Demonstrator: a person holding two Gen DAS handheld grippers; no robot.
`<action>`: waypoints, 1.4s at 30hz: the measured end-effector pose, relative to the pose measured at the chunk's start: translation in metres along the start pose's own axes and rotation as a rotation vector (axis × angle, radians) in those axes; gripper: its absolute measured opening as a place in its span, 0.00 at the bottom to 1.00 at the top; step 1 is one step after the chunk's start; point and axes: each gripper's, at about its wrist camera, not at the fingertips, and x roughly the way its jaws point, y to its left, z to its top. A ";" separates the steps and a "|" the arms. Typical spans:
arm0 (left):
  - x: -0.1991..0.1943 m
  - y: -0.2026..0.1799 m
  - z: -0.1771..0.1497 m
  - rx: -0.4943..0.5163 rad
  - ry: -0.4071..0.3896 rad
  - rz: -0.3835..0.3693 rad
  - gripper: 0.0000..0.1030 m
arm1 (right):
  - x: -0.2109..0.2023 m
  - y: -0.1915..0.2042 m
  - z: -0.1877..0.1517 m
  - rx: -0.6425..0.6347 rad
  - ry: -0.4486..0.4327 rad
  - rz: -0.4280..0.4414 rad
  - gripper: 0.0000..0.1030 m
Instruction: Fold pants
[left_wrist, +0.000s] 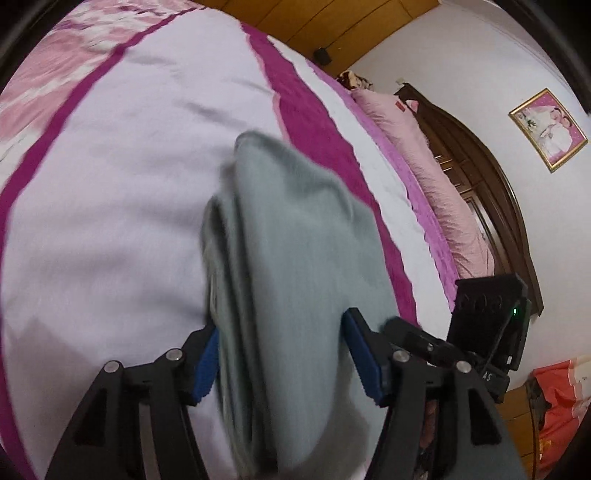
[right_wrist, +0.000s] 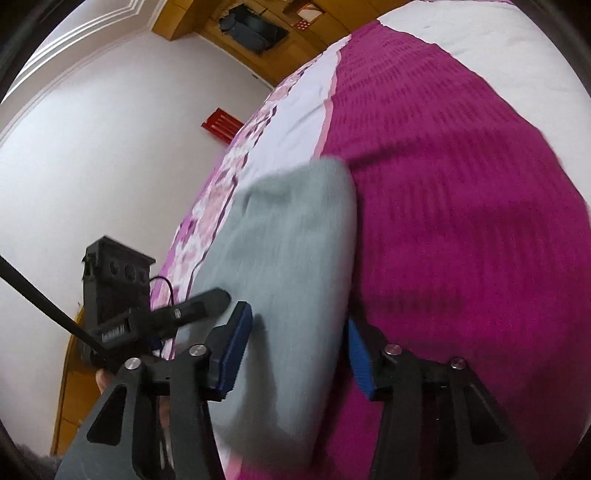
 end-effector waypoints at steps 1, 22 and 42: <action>0.005 0.000 0.007 0.002 -0.004 0.000 0.63 | 0.004 -0.003 0.007 0.017 -0.001 -0.002 0.38; 0.109 -0.088 0.098 0.107 -0.025 0.049 0.42 | -0.033 -0.086 0.117 0.042 0.024 -0.154 0.23; 0.088 -0.102 0.070 0.340 -0.090 0.121 1.00 | -0.073 -0.028 0.078 -0.329 -0.240 -0.468 0.99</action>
